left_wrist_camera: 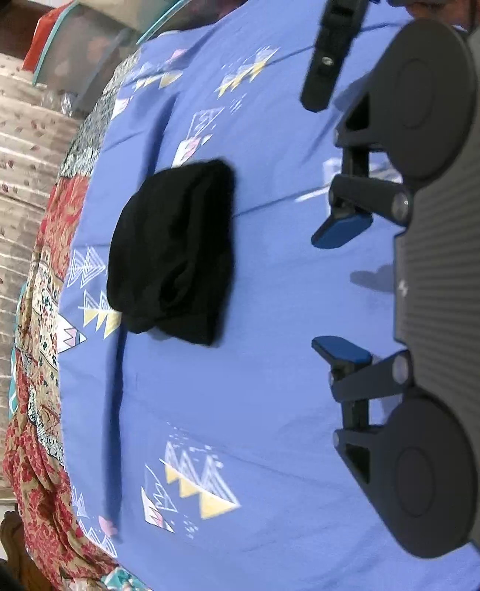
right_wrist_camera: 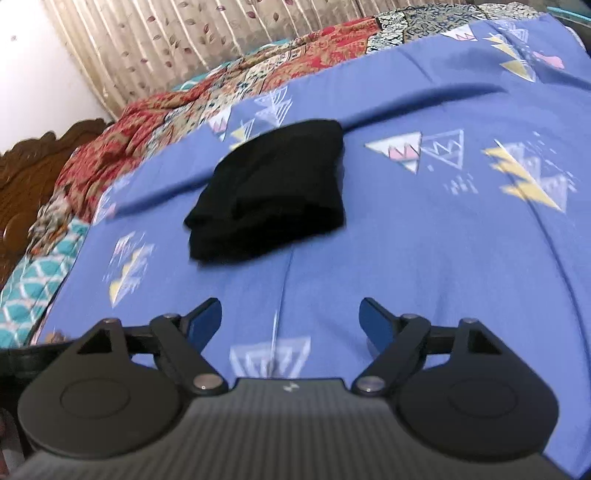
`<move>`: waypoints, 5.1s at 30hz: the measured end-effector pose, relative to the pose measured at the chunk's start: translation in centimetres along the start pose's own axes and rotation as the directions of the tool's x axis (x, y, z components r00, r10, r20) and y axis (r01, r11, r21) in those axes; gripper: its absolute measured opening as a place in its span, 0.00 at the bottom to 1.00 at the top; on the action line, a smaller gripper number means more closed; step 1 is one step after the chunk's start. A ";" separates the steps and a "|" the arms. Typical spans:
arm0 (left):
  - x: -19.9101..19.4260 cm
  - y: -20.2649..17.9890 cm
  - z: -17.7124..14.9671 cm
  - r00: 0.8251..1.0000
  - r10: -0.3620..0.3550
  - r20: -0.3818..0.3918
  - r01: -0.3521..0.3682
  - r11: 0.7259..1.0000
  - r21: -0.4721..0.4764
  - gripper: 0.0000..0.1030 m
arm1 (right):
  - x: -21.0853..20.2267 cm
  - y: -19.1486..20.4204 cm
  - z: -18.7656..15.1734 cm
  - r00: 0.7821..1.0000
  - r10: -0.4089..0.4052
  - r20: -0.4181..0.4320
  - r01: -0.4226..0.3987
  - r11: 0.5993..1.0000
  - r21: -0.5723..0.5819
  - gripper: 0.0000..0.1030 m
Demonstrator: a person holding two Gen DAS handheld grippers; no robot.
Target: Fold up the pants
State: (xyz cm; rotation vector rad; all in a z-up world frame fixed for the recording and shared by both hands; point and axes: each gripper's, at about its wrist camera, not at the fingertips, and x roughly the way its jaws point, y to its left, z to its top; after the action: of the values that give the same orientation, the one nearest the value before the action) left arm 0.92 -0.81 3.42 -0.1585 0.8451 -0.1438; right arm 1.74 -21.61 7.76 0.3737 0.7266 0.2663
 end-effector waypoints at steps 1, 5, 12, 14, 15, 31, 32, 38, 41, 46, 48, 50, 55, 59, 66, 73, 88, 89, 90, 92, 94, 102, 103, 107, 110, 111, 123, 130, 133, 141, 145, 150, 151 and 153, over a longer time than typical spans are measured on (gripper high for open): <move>-0.7 -0.2 -0.6 1.000 -0.005 0.002 0.005 1.000 -0.001 0.57 | -0.5 0.1 -0.5 1.000 -0.003 -0.001 0.003 1.000 0.002 0.82; -3.0 -1.4 -2.7 1.000 -0.010 0.013 0.009 0.999 0.033 0.62 | -2.7 0.0 -3.3 0.999 -0.028 -0.020 0.028 1.000 -0.003 0.83; -6.1 -3.4 -4.8 0.994 0.050 0.097 -0.058 0.995 0.084 0.79 | -4.2 0.6 -6.4 0.996 -0.071 -0.062 0.072 0.997 0.013 0.87; -6.6 -3.7 -5.1 0.989 0.077 0.127 -0.089 0.992 0.085 0.83 | -4.2 1.0 -6.6 0.994 -0.086 -0.071 0.087 0.996 0.006 0.87; -6.8 -3.7 -5.2 0.987 0.084 0.136 -0.096 0.992 0.085 0.87 | -4.1 1.1 -6.6 0.993 -0.090 -0.071 0.091 0.996 0.004 0.87; -5.9 -4.4 -6.3 0.988 0.155 0.029 -0.157 0.978 0.140 0.92 | -3.3 1.7 -6.7 0.995 -0.083 -0.059 0.083 0.997 -0.002 0.88; -5.7 -4.3 -6.3 0.987 0.161 0.024 -0.163 0.976 0.142 0.92 | -3.3 1.7 -6.7 0.995 -0.083 -0.060 0.084 0.996 0.004 0.89; -5.0 -4.1 -6.6 0.984 0.179 -0.020 -0.175 0.975 0.135 0.93 | -3.2 1.3 -7.0 0.994 -0.079 -0.074 0.081 0.996 0.026 0.89; -4.8 -4.1 -6.6 0.982 0.186 -0.030 -0.180 0.974 0.134 0.96 | -3.2 1.1 -7.0 0.994 -0.075 -0.081 0.078 0.996 0.033 0.89; -4.6 -4.0 -6.7 0.979 0.198 -0.040 -0.191 0.972 0.133 1.00 | -3.2 0.9 -7.0 0.994 -0.067 -0.090 0.071 0.997 0.038 0.89; -4.4 -3.8 -6.7 0.977 0.206 -0.047 -0.198 0.971 0.134 1.00 | -3.1 0.9 -7.0 0.993 -0.067 -0.095 0.071 0.997 0.041 0.89; -4.2 -3.6 -6.7 0.976 0.210 -0.053 -0.201 0.971 0.132 1.00 | -3.1 0.9 -7.1 0.993 -0.068 -0.097 0.072 0.996 0.043 0.89; -4.3 -3.5 -6.7 0.970 0.243 -0.026 -0.237 0.961 0.146 1.00 | -3.1 0.9 -7.1 0.992 -0.071 -0.102 0.076 0.996 0.044 0.89; -4.5 -3.5 -6.7 0.963 0.270 0.008 -0.267 0.950 0.159 1.00 | -3.1 0.9 -7.0 0.992 -0.069 -0.104 0.073 0.997 0.038 0.89; -4.4 -3.1 -6.5 0.953 0.301 0.032 -0.302 0.939 0.166 1.00 | -3.2 0.7 -7.0 0.992 -0.069 -0.106 0.073 0.997 0.037 0.89; -4.6 -3.2 -6.4 0.943 0.327 0.057 -0.332 0.927 0.173 1.00 | -3.2 0.7 -7.0 0.992 -0.068 -0.106 0.072 0.997 0.036 0.89; -3.7 -2.9 -6.8 0.953 0.302 -0.024 -0.294 0.940 0.173 1.00 | -3.6 0.6 -6.8 0.992 -0.077 -0.096 0.080 0.996 0.029 0.89; -3.5 -2.8 -6.9 0.953 0.301 -0.040 -0.290 0.942 0.169 1.00 | -3.6 0.6 -6.8 0.992 -0.080 -0.095 0.083 0.996 0.030 0.89; -3.3 -2.7 -6.9 0.953 0.300 -0.053 -0.288 0.943 0.165 1.00 | -3.6 0.6 -6.8 0.992 -0.082 -0.094 0.085 0.996 0.031 0.89; -2.8 -2.5 -7.1 0.950 0.300 -0.093 -0.283 0.946 0.157 1.00 | -3.5 0.6 -6.8 0.992 -0.087 -0.095 0.091 0.995 0.036 0.89; -2.5 -2.3 -7.3 0.946 0.295 -0.133 -0.276 0.950 0.142 1.00 | -3.5 0.5 -6.9 0.991 -0.090 -0.096 0.094 0.995 0.038 0.89; -2.4 -2.0 -7.7 0.942 0.293 -0.165 -0.274 0.953 0.131 1.00 | -3.7 0.8 -6.9 0.993 -0.082 -0.087 0.085 0.996 0.026 0.91; -2.4 -2.0 -7.6 0.943 0.292 -0.162 -0.273 0.953 0.130 1.00 | -3.7 0.8 -6.9 0.993 -0.082 -0.086 0.085 0.996 0.027 0.91; -2.6 -1.9 -7.5 0.949 0.278 -0.152 -0.260 0.957 0.129 1.00 | -3.7 0.8 -7.0 0.993 -0.083 -0.089 0.086 0.996 0.032 0.91; -2.8 -1.9 -7.5 0.953 0.267 -0.145 -0.249 0.960 0.131 1.00 | -3.6 0.9 -7.1 0.992 -0.082 -0.091 0.086 0.996 0.033 0.91; -2.9 -1.9 -7.5 0.954 0.262 -0.144 -0.245 0.961 0.129 1.00 | -3.6 0.9 -7.1 0.992 -0.082 -0.092 0.085 0.996 0.033 0.91; -3.3 -1.6 -7.5 0.963 0.227 -0.148 -0.213 0.972 0.102 1.00 | -3.5 0.8 -7.2 0.991 -0.078 -0.106 0.082 0.996 0.035 0.91; -3.0 -1.6 -7.6 0.952 0.260 -0.165 -0.244 0.964 0.110 1.00 | -3.6 0.7 -7.1 0.991 -0.078 -0.109 0.082 0.996 0.035 0.91; -2.8 -1.2 -7.5 0.946 0.265 -0.185 -0.251 0.963 0.096 1.00 | -3.6 0.7 -7.1 0.991 -0.080 -0.110 0.084 0.996 0.035 0.91; -2.4 -1.0 -7.7 0.933 0.280 -0.224 -0.267 0.960 0.088 1.00 | -3.6 0.8 -7.2 0.991 -0.086 -0.101 0.089 0.996 0.026 0.91; -2.3 -0.7 -7.7 0.931 0.280 -0.235 -0.270 0.960 0.075 1.00 | -3.8 1.0 -7.1 0.993 -0.081 -0.090 0.084 0.996 0.022 0.91; -2.5 -0.6 -7.5 0.935 0.271 -0.230 -0.264 0.962 0.064 1.00 | -4.0 1.1 -7.0 0.993 -0.086 -0.085 0.087 0.996 0.011 0.92; -2.5 -0.6 -7.5 0.934 0.273 -0.229 -0.266 0.962 0.064 1.00 | -4.0 1.1 -6.9 0.993 -0.087 -0.086 0.088 0.996 0.011 0.92; -2.5 -0.6 -7.5 0.932 0.280 -0.230 -0.273 0.960 0.063 1.00 | -4.0 1.2 -6.8 0.992 -0.094 -0.086 0.095 0.995 0.005 0.92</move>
State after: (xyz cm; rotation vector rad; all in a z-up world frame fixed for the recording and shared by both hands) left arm -6.40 -1.49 0.46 0.0089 1.0946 0.0917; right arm -5.95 -20.31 5.95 0.3368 0.8273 0.1905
